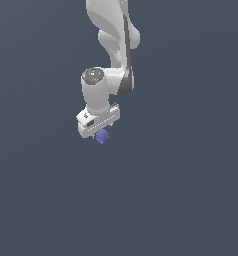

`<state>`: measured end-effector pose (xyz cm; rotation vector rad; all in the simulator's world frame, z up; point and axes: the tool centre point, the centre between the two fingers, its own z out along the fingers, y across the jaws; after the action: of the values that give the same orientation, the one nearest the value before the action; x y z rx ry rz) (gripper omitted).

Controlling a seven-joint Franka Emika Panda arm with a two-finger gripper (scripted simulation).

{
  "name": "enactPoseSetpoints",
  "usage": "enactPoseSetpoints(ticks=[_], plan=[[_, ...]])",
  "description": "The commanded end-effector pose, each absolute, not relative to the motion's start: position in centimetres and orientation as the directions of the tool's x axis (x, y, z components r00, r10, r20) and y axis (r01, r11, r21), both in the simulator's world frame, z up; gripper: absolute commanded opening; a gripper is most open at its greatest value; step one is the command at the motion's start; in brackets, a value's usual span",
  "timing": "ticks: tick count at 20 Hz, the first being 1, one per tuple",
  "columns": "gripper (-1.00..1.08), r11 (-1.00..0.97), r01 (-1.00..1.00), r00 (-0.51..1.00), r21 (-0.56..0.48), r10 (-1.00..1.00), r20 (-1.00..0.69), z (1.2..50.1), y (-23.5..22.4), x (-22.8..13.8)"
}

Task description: Pick up the object and move it to a goal position.

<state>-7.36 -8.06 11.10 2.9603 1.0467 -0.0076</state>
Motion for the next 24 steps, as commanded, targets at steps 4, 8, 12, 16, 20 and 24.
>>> enactPoseSetpoints(ticks=[4,8,12,16,20,24], plan=[[1.00,-0.707,0.707,0.707,0.000,0.707,-0.002,10.3,-8.5,-8.4],[1.00,-0.670,0.742,0.670,0.000,0.742,-0.001,10.0,-8.8,-9.0],[1.00,-0.647,0.762,0.647,0.000,0.762,0.000,9.8,-8.9,-9.3],[1.00,-0.640,0.769,0.640,0.000,0.769,0.000,9.7,-8.9,-9.4],[1.00,-0.643,0.766,0.643,0.000,0.766,0.000,9.4,-8.9,-9.4],[1.00,-0.642,0.767,0.642,0.000,0.767,0.000,8.1,-8.9,-9.5]])
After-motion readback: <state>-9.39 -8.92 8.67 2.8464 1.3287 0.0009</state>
